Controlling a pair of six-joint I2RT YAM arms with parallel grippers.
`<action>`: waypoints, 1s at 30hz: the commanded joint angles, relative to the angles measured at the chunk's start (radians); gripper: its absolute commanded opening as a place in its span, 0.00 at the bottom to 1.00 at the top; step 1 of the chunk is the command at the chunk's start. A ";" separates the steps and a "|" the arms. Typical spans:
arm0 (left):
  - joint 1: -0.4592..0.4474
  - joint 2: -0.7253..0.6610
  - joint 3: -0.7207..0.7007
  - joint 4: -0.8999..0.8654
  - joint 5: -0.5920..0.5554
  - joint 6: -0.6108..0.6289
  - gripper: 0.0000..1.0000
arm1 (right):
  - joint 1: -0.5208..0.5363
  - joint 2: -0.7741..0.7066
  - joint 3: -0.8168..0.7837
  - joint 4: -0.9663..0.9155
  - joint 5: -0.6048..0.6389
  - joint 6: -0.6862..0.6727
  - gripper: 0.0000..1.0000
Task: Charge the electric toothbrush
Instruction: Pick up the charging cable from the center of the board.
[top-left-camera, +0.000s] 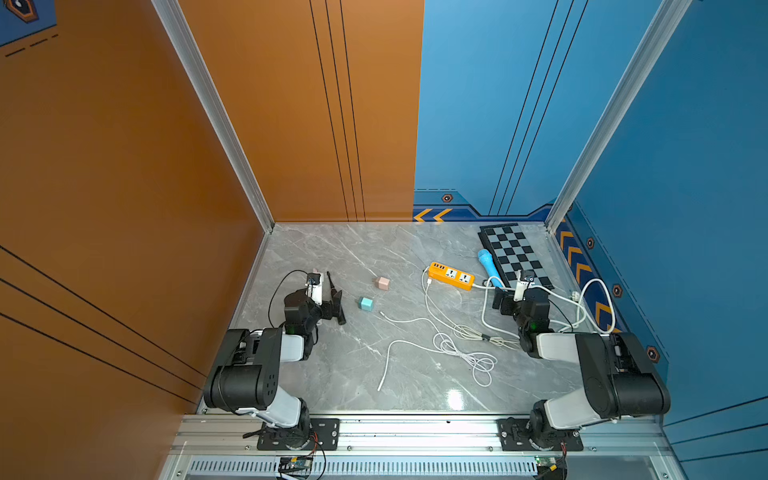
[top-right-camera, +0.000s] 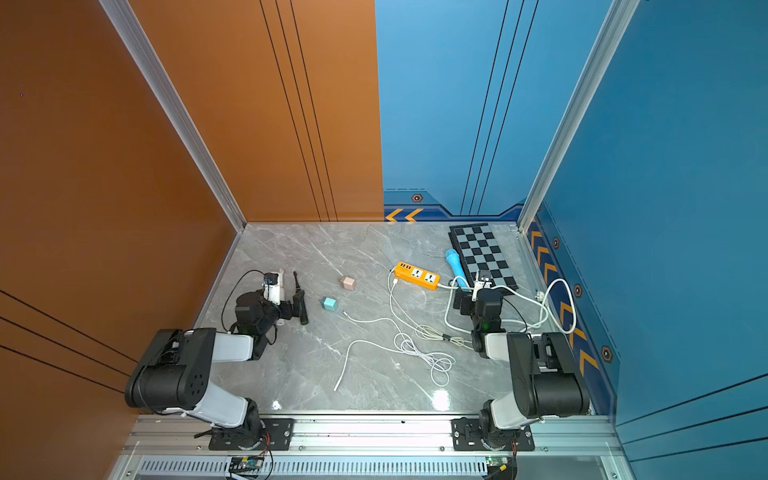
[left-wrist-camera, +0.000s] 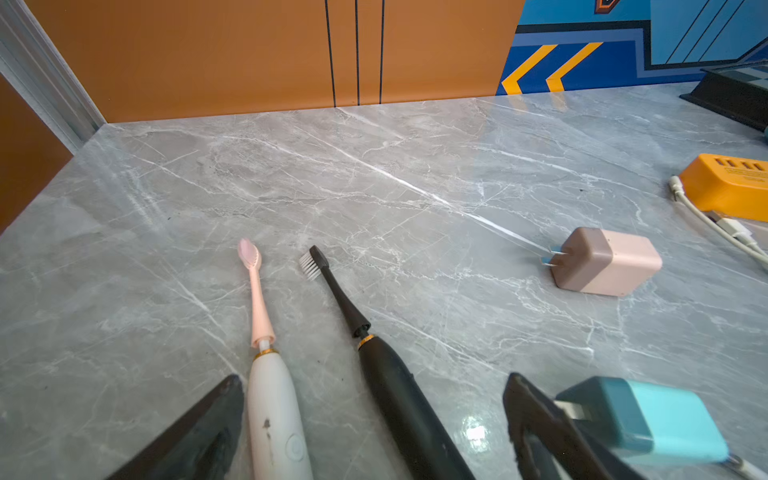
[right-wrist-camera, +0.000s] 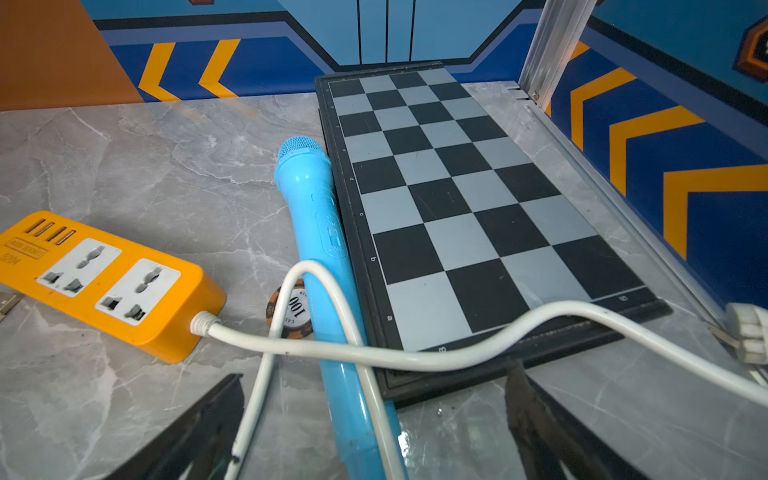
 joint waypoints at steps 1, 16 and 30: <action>0.008 0.011 0.016 0.012 0.023 -0.010 0.98 | -0.007 0.010 0.019 0.017 0.027 -0.015 1.00; 0.008 0.011 0.017 0.012 -0.101 -0.056 0.98 | -0.006 -0.032 0.056 -0.084 0.021 -0.015 1.00; -0.203 -0.294 0.166 -0.495 -0.563 -0.089 0.99 | 0.162 -0.201 0.548 -1.027 -0.220 0.284 0.98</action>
